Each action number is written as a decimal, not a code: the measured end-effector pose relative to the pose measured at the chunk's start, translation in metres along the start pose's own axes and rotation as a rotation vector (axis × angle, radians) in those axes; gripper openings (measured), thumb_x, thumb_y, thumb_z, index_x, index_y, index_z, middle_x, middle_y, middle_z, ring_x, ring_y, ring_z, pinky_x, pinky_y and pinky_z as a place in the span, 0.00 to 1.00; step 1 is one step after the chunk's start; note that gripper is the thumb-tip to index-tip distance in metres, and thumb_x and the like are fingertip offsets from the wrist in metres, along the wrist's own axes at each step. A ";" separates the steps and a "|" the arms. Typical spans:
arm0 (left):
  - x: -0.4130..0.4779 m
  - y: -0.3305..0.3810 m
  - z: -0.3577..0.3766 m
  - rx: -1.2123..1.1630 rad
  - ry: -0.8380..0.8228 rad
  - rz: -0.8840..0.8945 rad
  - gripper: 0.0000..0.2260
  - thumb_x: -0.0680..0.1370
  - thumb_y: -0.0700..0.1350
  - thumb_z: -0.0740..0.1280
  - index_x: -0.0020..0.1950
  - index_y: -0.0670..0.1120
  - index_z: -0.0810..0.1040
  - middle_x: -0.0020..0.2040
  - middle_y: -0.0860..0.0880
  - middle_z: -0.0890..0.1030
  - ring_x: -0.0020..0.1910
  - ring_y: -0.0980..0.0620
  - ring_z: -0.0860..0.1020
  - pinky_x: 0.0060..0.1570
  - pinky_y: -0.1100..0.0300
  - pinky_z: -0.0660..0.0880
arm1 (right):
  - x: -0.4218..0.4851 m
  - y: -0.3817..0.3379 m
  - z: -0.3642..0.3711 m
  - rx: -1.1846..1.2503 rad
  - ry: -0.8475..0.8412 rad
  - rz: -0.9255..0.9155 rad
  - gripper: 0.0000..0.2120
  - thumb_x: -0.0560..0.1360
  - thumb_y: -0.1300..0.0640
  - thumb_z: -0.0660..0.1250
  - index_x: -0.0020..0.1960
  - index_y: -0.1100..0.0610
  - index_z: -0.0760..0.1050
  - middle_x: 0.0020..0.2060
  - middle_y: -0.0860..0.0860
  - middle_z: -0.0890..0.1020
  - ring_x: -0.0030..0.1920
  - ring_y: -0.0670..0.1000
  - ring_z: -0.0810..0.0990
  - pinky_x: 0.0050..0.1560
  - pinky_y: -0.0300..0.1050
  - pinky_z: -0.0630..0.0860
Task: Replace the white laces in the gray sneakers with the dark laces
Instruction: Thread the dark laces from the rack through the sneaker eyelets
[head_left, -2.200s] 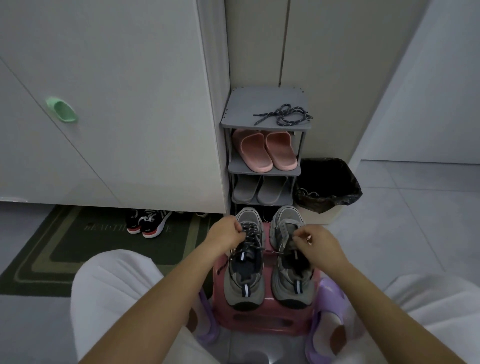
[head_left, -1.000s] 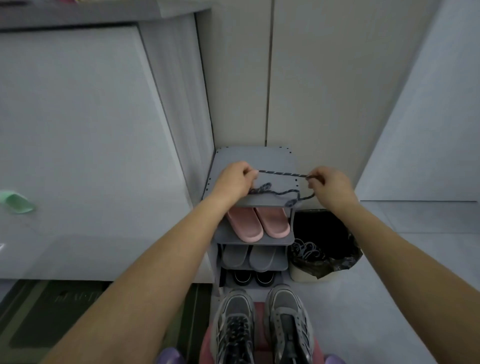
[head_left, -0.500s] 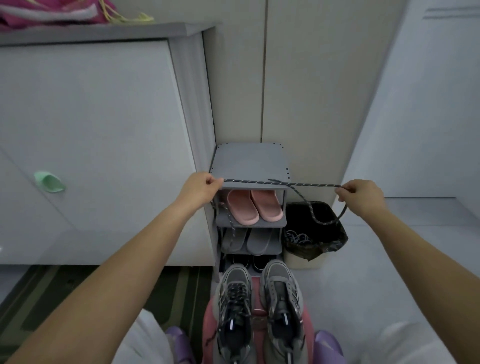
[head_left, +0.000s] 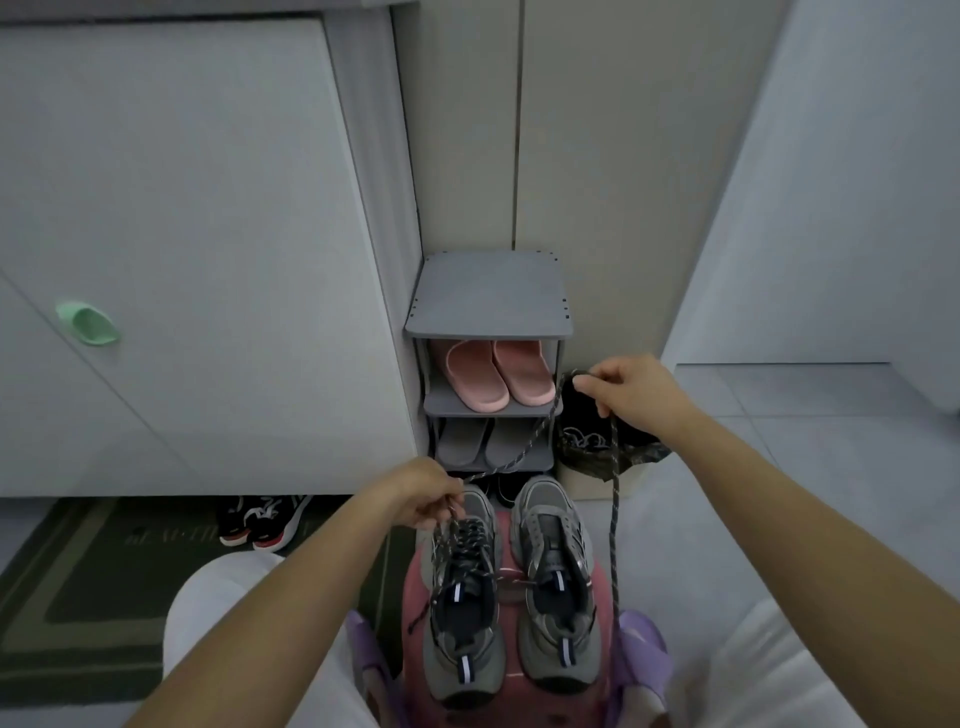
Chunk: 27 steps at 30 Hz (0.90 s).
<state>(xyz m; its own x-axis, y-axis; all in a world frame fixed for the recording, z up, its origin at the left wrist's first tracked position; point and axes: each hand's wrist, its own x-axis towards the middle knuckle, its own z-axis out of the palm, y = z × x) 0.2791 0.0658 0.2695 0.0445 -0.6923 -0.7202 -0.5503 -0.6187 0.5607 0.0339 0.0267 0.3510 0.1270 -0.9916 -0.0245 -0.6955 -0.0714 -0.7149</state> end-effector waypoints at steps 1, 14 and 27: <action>0.003 -0.001 0.004 0.083 0.040 -0.002 0.11 0.80 0.44 0.61 0.40 0.41 0.76 0.30 0.47 0.78 0.21 0.56 0.70 0.24 0.67 0.66 | -0.001 0.001 0.004 -0.004 -0.022 0.004 0.11 0.76 0.50 0.67 0.38 0.54 0.78 0.26 0.47 0.78 0.25 0.44 0.71 0.32 0.37 0.68; 0.008 0.048 0.046 0.146 0.298 0.600 0.08 0.78 0.46 0.64 0.46 0.43 0.80 0.35 0.48 0.81 0.37 0.49 0.81 0.37 0.59 0.75 | -0.011 0.042 0.056 -0.064 -0.268 0.075 0.10 0.73 0.56 0.70 0.37 0.62 0.78 0.31 0.51 0.79 0.29 0.44 0.73 0.33 0.34 0.70; 0.023 0.019 0.078 0.080 0.332 0.558 0.11 0.76 0.47 0.68 0.55 0.45 0.74 0.43 0.52 0.73 0.42 0.53 0.74 0.39 0.63 0.69 | -0.034 0.097 0.072 0.249 -0.252 0.366 0.07 0.76 0.59 0.67 0.40 0.60 0.76 0.35 0.55 0.82 0.28 0.43 0.78 0.27 0.34 0.65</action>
<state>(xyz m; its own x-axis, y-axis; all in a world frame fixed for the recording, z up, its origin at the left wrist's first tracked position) 0.2040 0.0671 0.2319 -0.0170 -0.9873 -0.1582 -0.6250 -0.1130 0.7724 0.0126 0.0608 0.2321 0.0944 -0.8878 -0.4505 -0.5409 0.3342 -0.7719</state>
